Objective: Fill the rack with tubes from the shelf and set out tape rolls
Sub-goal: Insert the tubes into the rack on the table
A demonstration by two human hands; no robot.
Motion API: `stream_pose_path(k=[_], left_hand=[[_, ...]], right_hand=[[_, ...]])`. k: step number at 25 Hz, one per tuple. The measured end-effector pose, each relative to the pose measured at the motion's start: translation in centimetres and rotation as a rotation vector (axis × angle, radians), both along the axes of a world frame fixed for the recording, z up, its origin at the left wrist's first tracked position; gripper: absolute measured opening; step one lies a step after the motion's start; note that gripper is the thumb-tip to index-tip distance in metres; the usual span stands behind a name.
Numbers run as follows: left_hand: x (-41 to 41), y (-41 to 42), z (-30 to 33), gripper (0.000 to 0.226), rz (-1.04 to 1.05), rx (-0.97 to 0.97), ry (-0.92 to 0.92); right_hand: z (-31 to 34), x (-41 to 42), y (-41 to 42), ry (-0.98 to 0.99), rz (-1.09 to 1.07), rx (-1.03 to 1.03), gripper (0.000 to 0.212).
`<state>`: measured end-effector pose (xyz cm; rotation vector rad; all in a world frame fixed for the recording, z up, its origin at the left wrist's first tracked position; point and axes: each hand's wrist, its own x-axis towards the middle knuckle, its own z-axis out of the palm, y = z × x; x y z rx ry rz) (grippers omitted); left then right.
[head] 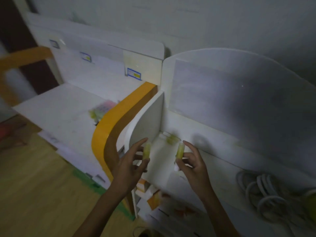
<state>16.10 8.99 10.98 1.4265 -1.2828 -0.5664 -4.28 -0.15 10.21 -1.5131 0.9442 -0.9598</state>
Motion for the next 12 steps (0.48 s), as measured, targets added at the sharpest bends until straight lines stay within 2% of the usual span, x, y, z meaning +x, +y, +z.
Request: stream_pose_path(k=[7, 12], left_hand=[[1.9, 8.8, 1.0, 0.049, 0.232, 0.001, 0.002], [7.0, 13.0, 1.4, 0.049, 0.418, -0.017, -0.033]], right_hand=[[1.7, 4.5, 5.1, -0.004, 0.254, -0.027, 0.054], [2.3, 11.3, 8.2, 0.002, 0.427, -0.103, 0.052]])
